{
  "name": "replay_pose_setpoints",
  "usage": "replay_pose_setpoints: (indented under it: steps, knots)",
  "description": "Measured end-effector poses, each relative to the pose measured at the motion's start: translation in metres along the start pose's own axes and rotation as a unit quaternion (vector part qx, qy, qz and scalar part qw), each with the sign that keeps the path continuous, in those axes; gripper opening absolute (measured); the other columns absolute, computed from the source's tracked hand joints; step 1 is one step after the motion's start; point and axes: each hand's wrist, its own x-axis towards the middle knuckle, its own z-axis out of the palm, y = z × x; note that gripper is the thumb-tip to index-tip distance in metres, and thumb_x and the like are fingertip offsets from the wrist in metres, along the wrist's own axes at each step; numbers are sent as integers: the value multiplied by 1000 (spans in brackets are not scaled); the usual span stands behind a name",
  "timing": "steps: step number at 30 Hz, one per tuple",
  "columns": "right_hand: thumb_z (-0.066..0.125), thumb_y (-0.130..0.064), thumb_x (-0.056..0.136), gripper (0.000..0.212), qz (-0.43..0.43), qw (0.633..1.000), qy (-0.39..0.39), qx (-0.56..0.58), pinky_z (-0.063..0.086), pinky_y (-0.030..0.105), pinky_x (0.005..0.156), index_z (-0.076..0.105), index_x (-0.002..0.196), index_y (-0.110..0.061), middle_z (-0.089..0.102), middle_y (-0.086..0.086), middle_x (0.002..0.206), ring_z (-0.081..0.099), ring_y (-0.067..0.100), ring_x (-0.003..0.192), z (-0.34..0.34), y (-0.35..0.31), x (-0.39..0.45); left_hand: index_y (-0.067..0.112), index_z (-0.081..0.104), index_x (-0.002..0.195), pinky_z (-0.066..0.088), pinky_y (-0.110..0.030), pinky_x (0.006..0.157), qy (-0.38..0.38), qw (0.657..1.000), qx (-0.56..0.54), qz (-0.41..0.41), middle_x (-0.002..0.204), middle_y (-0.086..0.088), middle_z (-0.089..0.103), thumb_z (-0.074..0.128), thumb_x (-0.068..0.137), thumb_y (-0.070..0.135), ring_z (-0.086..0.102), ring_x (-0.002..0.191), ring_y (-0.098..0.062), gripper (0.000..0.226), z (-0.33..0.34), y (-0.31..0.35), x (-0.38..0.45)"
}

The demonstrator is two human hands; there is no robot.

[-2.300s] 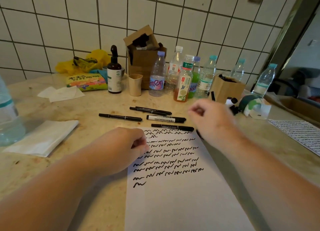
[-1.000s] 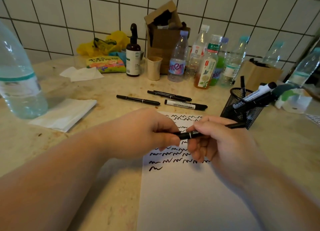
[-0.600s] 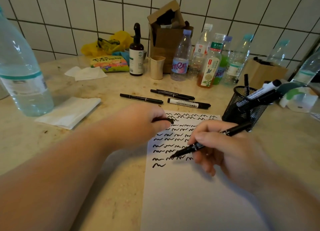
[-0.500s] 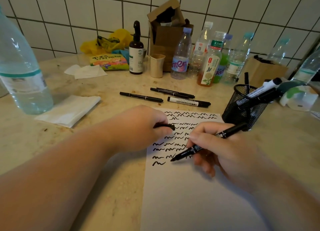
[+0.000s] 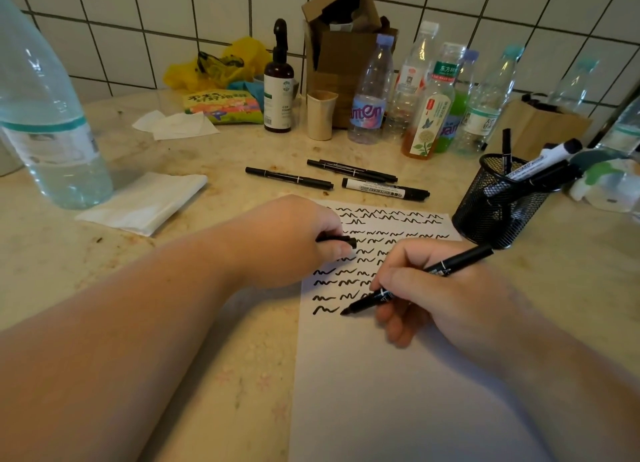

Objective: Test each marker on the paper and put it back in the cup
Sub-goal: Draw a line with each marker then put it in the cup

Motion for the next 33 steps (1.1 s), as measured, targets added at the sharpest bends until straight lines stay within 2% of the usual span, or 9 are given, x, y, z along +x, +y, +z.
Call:
replay_pose_setpoints:
  steps: [12,15,20,23,27,31,33]
  knots:
    - [55,5,88,26,19,998,61,-6,46,34,45,64,64,1,63,21,56,57,29,45,-7,2,2,35,69,98,44,-26,63,-3,1000,-8,3,83,13,66,53,94,53,59,76,-4,25,-2,0,-1]
    - [57,2,89,30,-3,994,105,-5,46,32,43,68,63,-5,63,17,54,55,25,43,-12,3,4,37,70,103,43,-25,62,1,1000,-21,14,83,15,66,54,94,51,58,75,-3,23,-3,0,-4]
    - [62,-14,94,30,-29,983,179,32,36,26,39,72,66,-14,56,6,50,45,17,40,-22,3,11,42,67,112,51,-27,74,-5,999,-26,19,91,16,67,55,93,53,58,82,-2,25,-5,2,-6]
    - [63,-15,94,29,-41,980,182,69,36,24,40,72,67,-15,54,4,51,44,16,41,-24,3,12,44,66,115,52,-26,78,-13,999,-29,11,95,17,67,55,93,53,58,85,-1,26,-6,4,-6]
    - [60,-14,95,28,-50,980,157,110,42,26,43,76,71,-15,59,6,56,50,17,45,-25,4,14,45,65,116,45,-17,68,-12,999,-43,12,87,22,65,55,93,51,57,81,3,25,-6,7,-6]
    - [55,-12,97,33,-41,981,140,131,44,26,44,78,73,-13,62,10,59,54,18,48,-25,6,15,45,66,113,51,-25,72,1,997,-73,17,80,15,68,57,93,49,61,78,-1,23,-7,7,-7]
    - [57,-10,96,27,-37,983,135,122,46,25,45,77,78,-11,65,12,63,56,18,50,-25,6,14,46,66,113,54,-30,77,4,996,-83,21,80,14,70,57,92,48,62,79,-3,22,-7,8,-8]
